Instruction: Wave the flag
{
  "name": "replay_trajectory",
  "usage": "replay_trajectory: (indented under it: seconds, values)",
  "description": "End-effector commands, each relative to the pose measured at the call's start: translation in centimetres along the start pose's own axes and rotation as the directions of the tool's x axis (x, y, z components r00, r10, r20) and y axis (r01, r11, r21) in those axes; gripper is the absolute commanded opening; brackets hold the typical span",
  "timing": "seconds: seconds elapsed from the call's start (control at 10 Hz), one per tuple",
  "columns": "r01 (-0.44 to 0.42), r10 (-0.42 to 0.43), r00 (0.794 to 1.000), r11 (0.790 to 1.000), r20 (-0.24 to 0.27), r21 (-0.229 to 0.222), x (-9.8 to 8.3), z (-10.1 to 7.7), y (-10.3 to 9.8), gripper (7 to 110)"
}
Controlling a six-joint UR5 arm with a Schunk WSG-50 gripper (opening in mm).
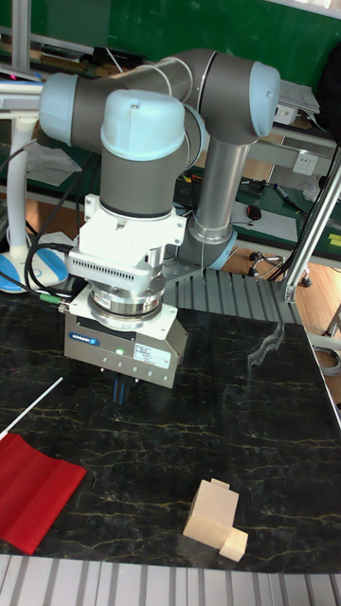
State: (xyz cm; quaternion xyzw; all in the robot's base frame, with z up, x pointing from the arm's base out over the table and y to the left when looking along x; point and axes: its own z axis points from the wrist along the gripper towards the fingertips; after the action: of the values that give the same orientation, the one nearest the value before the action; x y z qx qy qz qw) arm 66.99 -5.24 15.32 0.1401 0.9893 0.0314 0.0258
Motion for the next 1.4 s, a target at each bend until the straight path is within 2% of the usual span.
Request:
replay_trajectory:
  seconds: [0.0, 0.2, 0.3, 0.5, 0.7, 1.1, 1.3]
  values:
    - [0.039, -0.037, 0.999, 0.998, -0.033, 0.058, 0.6, -0.1, -1.5, 7]
    - [0.067, -0.064, 0.995, 0.997, -0.074, 0.040, 1.6, -0.2, -1.2, 7]
    - [0.080, -0.075, 0.993, 0.995, -0.090, 0.056, 2.0, -0.2, -1.6, 7]
    - [0.078, -0.074, 0.993, 0.996, -0.094, 0.046, 2.1, -0.2, -1.4, 7]
    - [0.070, -0.068, 0.995, 0.997, -0.073, 0.027, 1.6, -0.2, -0.8, 7]
    - [0.081, -0.080, 0.997, 0.997, 0.007, -0.018, -0.3, -0.1, 0.4, 7]
    - [0.078, -0.078, 0.997, 0.997, 0.003, -0.006, -0.2, -0.1, 0.1, 7]
